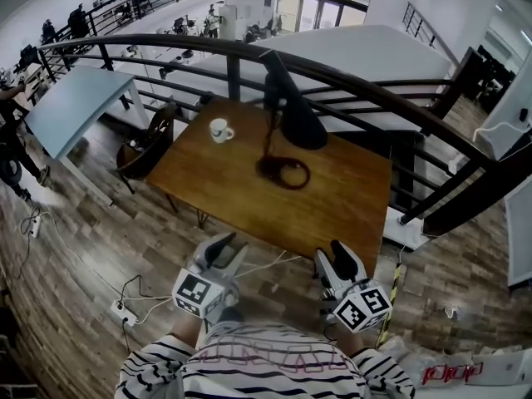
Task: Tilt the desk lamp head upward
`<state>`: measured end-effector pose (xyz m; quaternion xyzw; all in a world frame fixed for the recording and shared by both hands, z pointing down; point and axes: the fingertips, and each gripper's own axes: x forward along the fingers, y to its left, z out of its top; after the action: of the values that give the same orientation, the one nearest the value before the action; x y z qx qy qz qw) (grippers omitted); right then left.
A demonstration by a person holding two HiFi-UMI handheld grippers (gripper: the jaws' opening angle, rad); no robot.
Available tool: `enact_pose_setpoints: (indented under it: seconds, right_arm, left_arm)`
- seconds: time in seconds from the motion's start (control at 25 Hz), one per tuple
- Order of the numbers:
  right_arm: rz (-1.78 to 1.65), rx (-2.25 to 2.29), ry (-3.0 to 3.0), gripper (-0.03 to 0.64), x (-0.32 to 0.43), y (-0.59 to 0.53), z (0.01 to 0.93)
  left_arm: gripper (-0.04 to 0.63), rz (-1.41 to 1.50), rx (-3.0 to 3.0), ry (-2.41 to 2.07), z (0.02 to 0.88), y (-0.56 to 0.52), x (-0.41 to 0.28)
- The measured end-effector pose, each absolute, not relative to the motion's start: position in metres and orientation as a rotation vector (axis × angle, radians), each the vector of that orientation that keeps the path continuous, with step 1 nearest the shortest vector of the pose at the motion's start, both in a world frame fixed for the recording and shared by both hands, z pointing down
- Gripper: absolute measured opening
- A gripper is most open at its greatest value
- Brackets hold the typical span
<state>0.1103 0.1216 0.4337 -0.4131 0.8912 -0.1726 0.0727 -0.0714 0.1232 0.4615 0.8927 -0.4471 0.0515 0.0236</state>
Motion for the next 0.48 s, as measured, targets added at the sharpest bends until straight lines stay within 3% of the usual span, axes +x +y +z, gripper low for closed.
enact_pose_setpoints:
  seconds: [0.48]
  right_arm:
    - [-0.522, -1.373, 2.588, 0.222, 0.035, 0.039, 0.424]
  left_arm:
    - [0.173, 0.186, 2.831, -1.235, 0.456, 0.029, -0.146]
